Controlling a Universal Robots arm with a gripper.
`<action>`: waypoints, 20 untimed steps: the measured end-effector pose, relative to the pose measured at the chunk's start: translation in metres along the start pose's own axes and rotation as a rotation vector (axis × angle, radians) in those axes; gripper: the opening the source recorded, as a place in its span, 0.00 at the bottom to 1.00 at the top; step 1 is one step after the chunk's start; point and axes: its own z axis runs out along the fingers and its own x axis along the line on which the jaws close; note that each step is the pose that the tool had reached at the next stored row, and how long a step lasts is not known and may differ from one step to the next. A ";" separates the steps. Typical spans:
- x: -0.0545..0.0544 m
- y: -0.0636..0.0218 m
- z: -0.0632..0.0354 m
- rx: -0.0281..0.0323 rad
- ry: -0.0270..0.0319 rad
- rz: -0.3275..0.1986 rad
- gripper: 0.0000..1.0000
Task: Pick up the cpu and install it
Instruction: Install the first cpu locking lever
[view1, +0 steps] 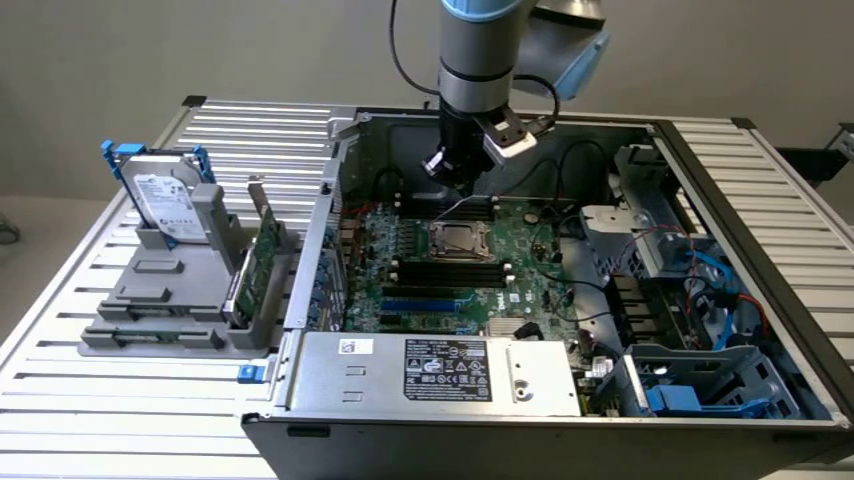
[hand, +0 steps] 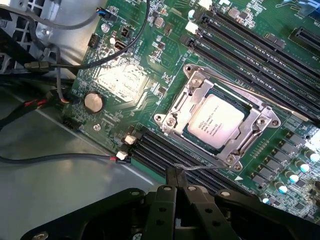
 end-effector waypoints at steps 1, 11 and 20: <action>0.000 -0.0006 -0.0013 0.0020 -0.0006 0.000 0.11; -0.011 -0.0068 -0.0057 0.0108 -0.0151 0.004 0.11; -0.016 0.0008 -0.0031 0.0129 -0.0212 0.006 0.11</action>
